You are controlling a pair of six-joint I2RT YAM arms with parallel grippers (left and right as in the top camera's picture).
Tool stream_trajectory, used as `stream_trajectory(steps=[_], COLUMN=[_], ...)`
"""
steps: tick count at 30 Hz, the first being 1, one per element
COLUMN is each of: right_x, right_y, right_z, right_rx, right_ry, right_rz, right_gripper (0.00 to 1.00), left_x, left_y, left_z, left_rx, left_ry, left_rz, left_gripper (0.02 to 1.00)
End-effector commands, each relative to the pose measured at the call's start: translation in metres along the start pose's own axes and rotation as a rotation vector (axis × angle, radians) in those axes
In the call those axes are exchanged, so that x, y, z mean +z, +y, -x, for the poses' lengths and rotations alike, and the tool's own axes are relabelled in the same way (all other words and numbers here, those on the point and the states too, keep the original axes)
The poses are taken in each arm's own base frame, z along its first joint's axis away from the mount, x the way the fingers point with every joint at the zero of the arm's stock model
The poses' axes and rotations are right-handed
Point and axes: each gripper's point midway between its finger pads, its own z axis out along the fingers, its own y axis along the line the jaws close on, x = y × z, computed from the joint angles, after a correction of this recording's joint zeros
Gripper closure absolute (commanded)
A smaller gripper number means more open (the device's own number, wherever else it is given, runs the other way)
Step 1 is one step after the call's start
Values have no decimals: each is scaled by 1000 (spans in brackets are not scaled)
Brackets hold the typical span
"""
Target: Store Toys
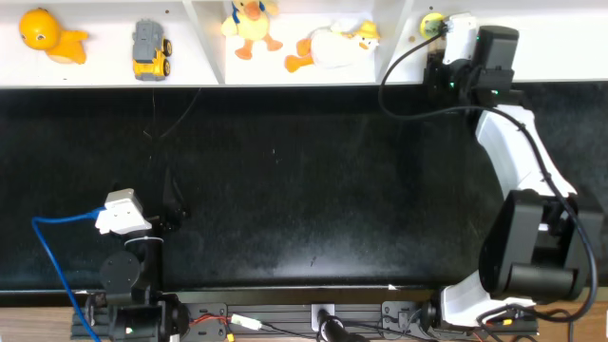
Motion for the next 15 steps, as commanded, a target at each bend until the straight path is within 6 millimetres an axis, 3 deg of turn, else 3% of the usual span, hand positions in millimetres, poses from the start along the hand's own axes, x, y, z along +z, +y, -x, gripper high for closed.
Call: stream_trajectory(steps=[1, 8, 10, 12, 15], right_x=[12, 15, 15, 15, 15], right_y=[13, 12, 12, 12, 12], right_z=[-6, -6, -6, -6, -6], right_rx=[-5, 45, 48, 49, 69], right_ry=[13, 9, 11, 13, 12], right_rz=[34, 32, 31, 32, 31], right_gripper=[954, 932, 781, 726, 560], left_x=[0, 0, 0, 0, 0], left_y=[-4, -4, -4, -4, -4], left_z=[0, 0, 0, 0, 0], left_rx=[-4, -4, -4, -4, -4], left_ry=[-5, -6, -6, -5, -6], left_rz=[-21, -21, -21, -21, -21], left_gripper=[20, 20, 20, 20, 20])
